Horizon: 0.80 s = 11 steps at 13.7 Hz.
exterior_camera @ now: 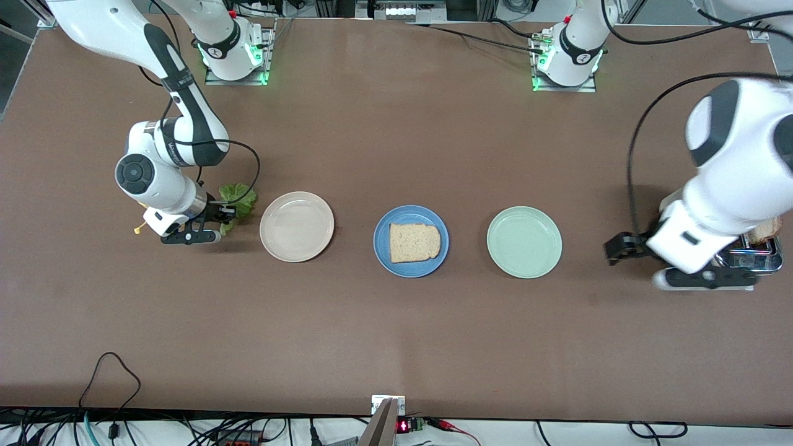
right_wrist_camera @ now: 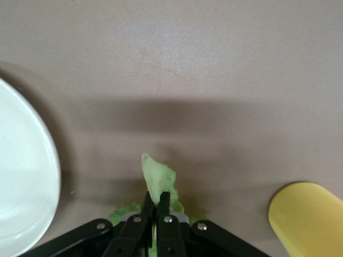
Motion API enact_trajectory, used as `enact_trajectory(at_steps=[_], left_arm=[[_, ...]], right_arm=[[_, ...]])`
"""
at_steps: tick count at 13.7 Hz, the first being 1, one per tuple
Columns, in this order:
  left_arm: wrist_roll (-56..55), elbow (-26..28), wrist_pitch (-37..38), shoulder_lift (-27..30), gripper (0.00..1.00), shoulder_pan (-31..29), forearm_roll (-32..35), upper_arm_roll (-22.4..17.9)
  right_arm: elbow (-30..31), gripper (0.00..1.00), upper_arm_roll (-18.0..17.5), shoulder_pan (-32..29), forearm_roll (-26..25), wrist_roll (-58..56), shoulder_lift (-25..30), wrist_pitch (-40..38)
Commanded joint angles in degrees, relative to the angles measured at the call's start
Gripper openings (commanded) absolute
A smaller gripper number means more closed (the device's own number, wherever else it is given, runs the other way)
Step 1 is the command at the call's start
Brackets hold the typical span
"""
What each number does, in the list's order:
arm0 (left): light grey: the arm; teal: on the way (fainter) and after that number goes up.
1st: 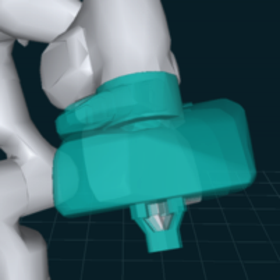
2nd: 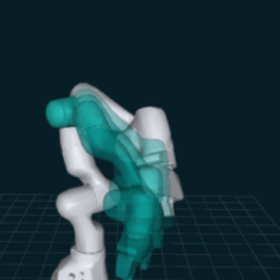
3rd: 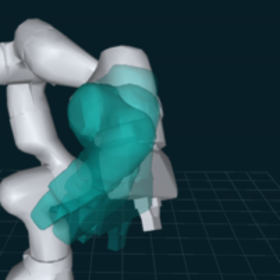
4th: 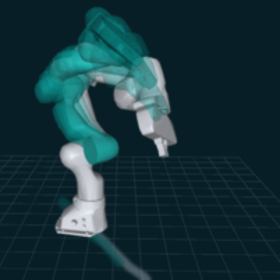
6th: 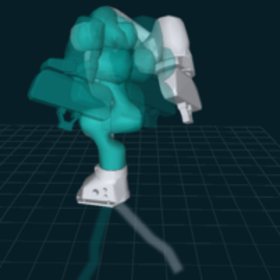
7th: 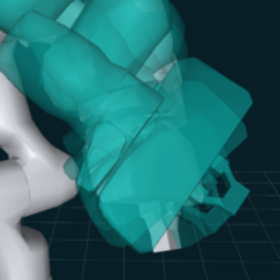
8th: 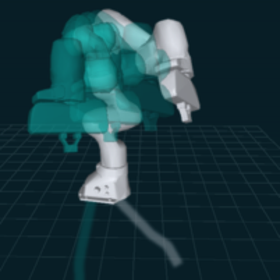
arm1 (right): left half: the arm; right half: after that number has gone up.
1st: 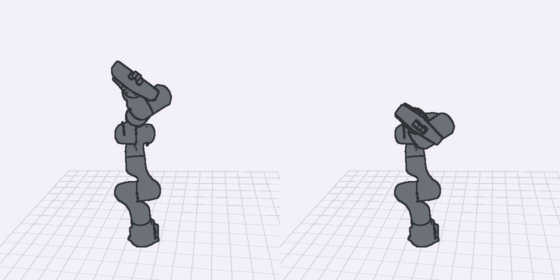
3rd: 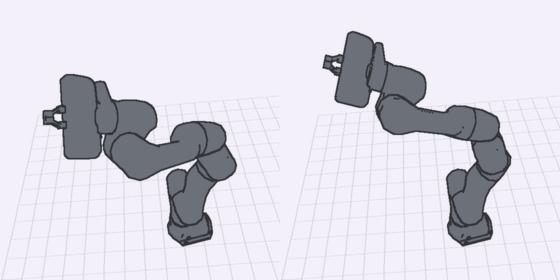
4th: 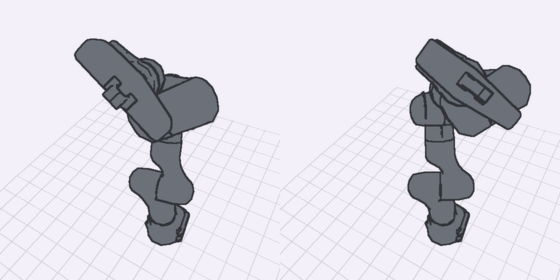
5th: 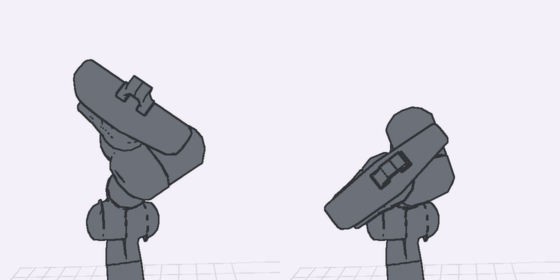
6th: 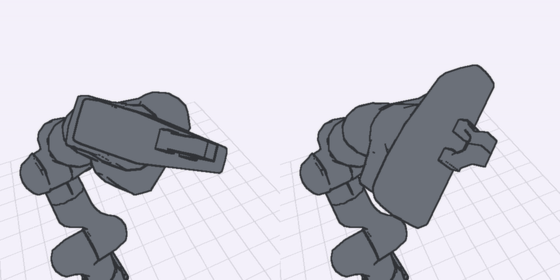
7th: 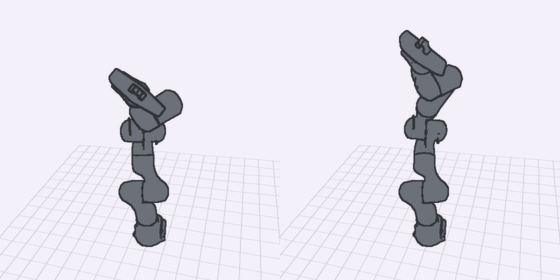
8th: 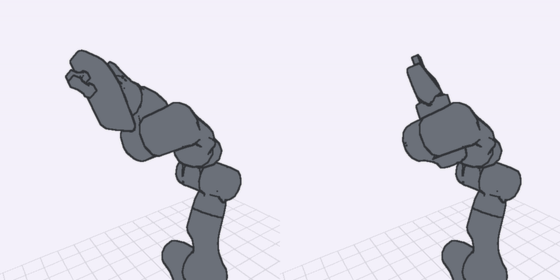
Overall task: Make sandwich in blue plate with both arms
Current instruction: 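Release the bread on the blue plate while the right gripper grasps lettuce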
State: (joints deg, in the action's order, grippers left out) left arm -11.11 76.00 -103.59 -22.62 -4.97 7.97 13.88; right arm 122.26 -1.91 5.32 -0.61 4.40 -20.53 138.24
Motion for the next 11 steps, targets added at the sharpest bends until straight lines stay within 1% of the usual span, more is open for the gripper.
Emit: enact_trajectory(at_steps=[1,2,4,5,6,9,10,11], left_arm=[[7.7,1.2,3.9,5.2,1.00,2.7,-8.4,-10.2],[9.6,2.6,4.7,7.0,1.00,2.7,-9.1,-11.7],[9.5,4.0,8.6,9.2,1.00,2.2,-9.1,-11.5],[9.3,4.4,10.1,9.8,1.00,2.1,-9.1,-11.3],[9.2,7.0,10.2,11.4,1.00,2.1,-9.1,-11.2],[9.3,15.3,6.7,16.7,1.00,2.2,-8.8,-11.1],[9.2,16.7,6.2,17.7,1.00,2.2,-8.8,-11.1],[9.2,16.8,6.2,17.8,1.00,2.2,-8.8,-11.0]], right_arm=[[-1.4,0.00,-0.1,0.0,-0.4,0.4,3.7,-6.3],[-3.3,0.00,-0.2,0.1,-0.3,0.4,4.2,-9.9],[-8.7,0.00,-0.7,0.7,0.2,4.3,3.9,-17.3],[-11.0,0.00,-0.8,2.3,0.2,7.3,3.7,-19.7],[-12.6,0.00,-0.7,4.6,0.3,10.7,3.6,-21.2],[-14.8,0.00,-0.7,9.5,0.7,20.8,2.5,-21.9],[-16.6,0.00,-0.7,11.5,1.7,25.3,1.0,-21.9],[-18.4,0.00,-0.7,13.5,3.0,29.6,-0.1,-21.9]])
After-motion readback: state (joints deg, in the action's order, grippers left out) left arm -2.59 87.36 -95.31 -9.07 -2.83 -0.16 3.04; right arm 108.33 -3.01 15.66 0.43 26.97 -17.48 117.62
